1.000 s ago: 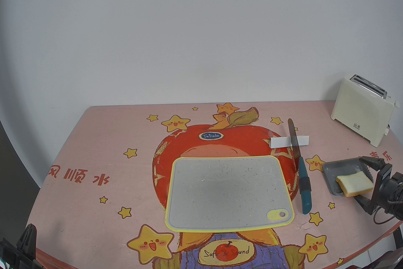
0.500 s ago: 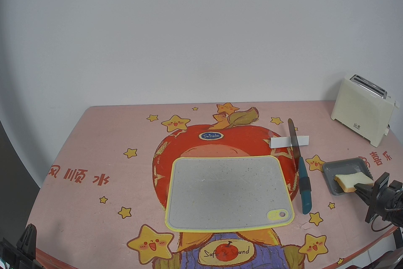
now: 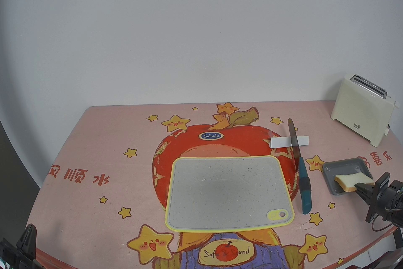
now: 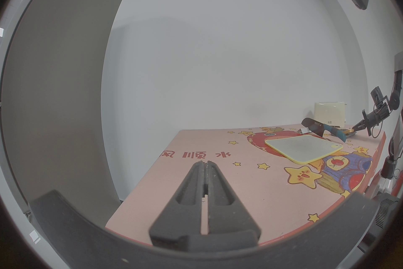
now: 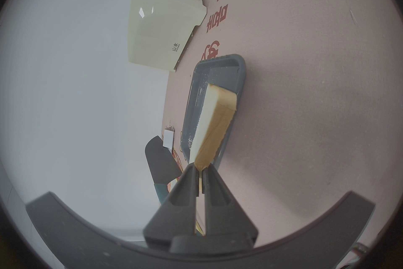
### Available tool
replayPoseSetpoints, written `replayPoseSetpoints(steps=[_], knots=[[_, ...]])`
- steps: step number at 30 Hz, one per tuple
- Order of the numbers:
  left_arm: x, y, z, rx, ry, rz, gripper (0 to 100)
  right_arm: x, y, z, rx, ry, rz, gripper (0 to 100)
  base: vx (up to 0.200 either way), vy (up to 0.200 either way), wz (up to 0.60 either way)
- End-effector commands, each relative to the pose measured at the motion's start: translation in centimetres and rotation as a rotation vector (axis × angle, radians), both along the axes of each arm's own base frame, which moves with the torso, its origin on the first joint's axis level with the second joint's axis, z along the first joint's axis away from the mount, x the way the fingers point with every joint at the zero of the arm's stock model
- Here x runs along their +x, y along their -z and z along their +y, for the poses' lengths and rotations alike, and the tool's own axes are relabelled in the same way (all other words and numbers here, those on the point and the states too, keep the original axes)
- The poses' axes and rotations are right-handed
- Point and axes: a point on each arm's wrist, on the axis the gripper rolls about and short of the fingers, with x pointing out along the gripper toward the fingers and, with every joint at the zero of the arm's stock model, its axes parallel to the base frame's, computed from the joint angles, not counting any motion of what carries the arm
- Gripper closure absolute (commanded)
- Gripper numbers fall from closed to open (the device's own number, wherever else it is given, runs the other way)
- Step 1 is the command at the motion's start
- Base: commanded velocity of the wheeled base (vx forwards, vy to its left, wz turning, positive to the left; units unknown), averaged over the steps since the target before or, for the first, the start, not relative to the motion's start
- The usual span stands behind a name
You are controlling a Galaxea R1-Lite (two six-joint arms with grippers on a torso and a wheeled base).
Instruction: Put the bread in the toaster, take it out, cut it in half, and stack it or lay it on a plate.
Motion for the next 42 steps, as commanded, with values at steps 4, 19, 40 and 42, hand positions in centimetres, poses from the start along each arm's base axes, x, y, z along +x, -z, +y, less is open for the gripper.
replayPoseSetpoints(steps=[4,19,40,42], knots=[[0.0,0.5,0.0,0.000,0.000,0.001,100,-0.4,-0.7,0.0,-0.094,-0.047,-0.071,100,0.000,0.000,0.00],[0.0,0.5,0.0,0.000,0.000,0.001,100,-0.3,-0.8,0.0,-0.531,-0.258,-0.149,100,0.000,0.000,0.00],[0.0,0.5,0.0,0.000,0.000,0.001,100,1.5,-4.5,0.3,-1.060,-0.567,-0.452,100,0.000,0.000,0.00],[0.0,0.5,0.0,0.002,0.000,0.001,100,1.5,-4.4,0.3,-1.086,-0.582,-0.458,100,0.000,0.000,0.00]])
